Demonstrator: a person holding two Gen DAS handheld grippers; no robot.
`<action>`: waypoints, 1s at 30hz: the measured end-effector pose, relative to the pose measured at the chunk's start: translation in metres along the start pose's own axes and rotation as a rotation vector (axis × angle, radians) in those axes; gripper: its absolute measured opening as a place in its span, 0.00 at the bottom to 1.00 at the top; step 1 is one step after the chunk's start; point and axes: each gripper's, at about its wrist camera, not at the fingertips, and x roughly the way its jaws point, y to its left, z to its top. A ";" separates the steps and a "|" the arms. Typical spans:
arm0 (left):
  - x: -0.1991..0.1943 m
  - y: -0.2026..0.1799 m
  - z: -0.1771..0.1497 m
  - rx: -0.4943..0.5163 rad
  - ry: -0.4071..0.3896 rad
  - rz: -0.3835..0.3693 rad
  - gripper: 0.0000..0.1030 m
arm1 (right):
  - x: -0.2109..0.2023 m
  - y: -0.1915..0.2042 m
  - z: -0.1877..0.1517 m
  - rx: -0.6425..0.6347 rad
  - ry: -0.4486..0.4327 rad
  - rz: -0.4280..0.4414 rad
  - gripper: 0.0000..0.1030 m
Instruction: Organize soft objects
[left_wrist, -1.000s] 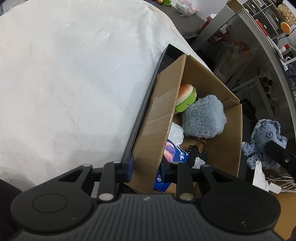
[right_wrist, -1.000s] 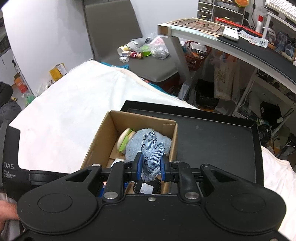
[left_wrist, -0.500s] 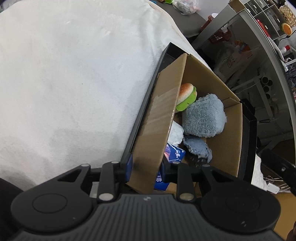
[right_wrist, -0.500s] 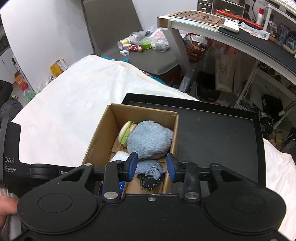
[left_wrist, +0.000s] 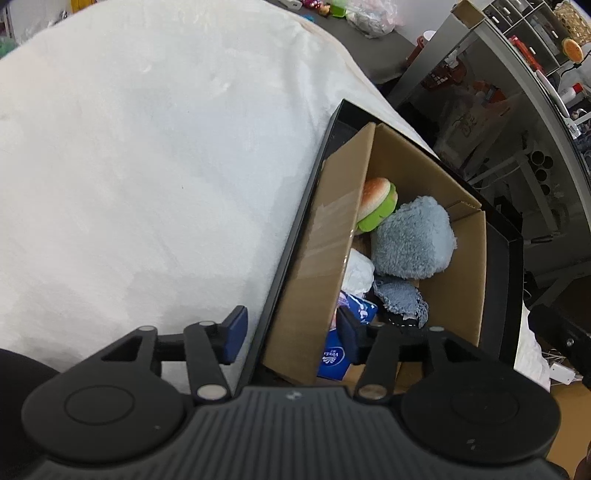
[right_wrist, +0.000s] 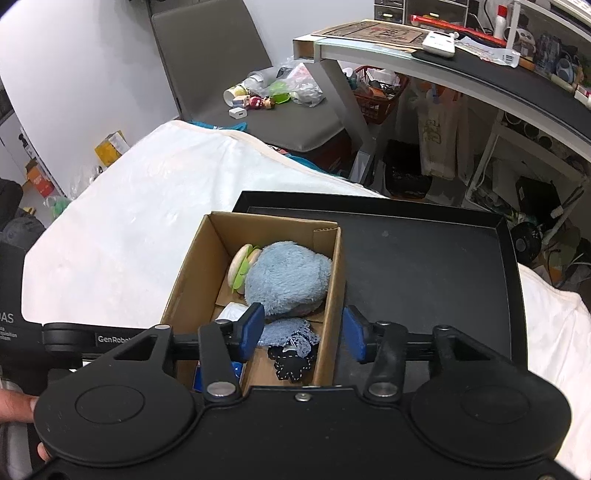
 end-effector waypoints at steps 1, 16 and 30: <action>-0.003 -0.002 0.000 0.006 -0.005 0.002 0.53 | -0.002 -0.002 0.000 0.008 0.000 0.006 0.47; -0.046 -0.044 -0.015 0.122 -0.082 0.025 0.69 | -0.032 -0.036 -0.019 0.117 -0.039 0.015 0.69; -0.097 -0.068 -0.049 0.227 -0.173 0.051 0.81 | -0.078 -0.053 -0.044 0.169 -0.133 -0.004 0.98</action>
